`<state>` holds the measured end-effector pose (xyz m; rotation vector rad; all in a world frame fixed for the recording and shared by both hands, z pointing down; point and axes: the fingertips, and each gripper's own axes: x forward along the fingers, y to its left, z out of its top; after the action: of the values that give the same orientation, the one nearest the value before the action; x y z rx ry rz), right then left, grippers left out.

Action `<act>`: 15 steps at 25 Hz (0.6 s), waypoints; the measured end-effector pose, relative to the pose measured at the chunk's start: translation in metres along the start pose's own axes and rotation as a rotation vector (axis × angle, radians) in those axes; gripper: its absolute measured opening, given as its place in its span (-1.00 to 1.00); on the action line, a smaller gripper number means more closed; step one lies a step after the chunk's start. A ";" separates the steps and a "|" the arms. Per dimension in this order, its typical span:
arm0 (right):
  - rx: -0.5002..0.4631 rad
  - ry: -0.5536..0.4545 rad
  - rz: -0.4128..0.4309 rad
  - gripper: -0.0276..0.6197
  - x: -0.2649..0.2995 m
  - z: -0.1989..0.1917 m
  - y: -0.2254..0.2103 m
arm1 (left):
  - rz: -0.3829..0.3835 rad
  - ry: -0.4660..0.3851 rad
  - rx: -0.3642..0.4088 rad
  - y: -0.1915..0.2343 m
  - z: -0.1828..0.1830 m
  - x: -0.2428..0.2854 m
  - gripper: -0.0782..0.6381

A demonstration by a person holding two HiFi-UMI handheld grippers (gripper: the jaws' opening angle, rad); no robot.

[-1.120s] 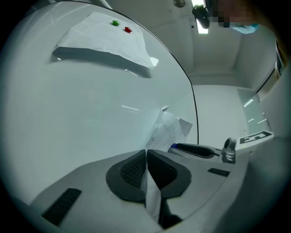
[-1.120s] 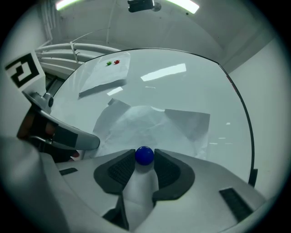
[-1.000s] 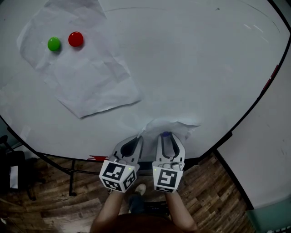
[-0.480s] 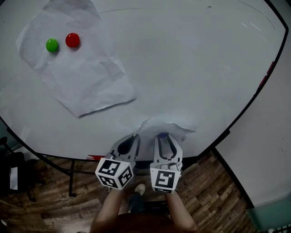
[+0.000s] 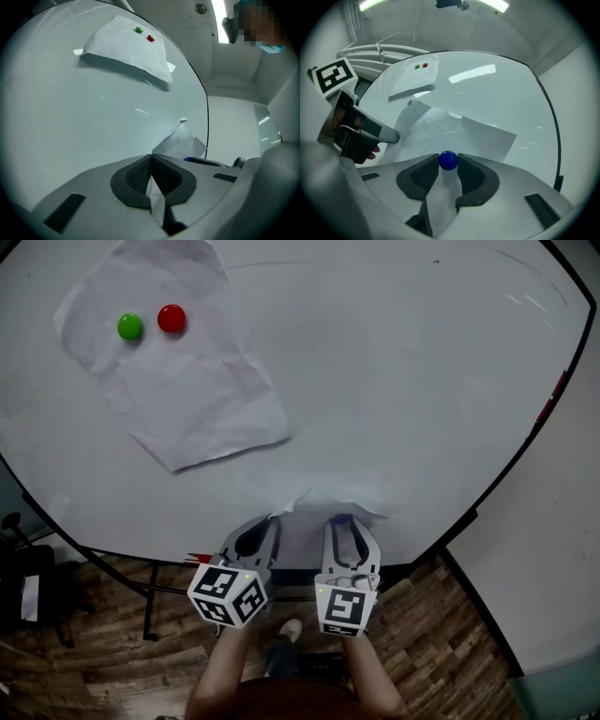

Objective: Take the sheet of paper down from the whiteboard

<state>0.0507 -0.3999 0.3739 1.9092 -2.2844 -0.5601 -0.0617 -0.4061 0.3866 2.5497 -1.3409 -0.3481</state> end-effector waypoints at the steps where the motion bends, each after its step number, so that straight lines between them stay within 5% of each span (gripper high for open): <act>1: 0.004 0.002 -0.001 -0.49 -0.001 0.000 0.000 | 0.005 -0.003 -0.006 0.002 0.001 -0.002 -0.71; 15: 0.031 0.034 -0.017 -0.49 -0.007 -0.009 -0.010 | 0.076 -0.037 -0.048 0.028 0.014 -0.029 -0.71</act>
<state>0.0640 -0.3962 0.3802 1.9386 -2.2709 -0.4932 -0.1037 -0.3992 0.3851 2.4567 -1.4210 -0.4105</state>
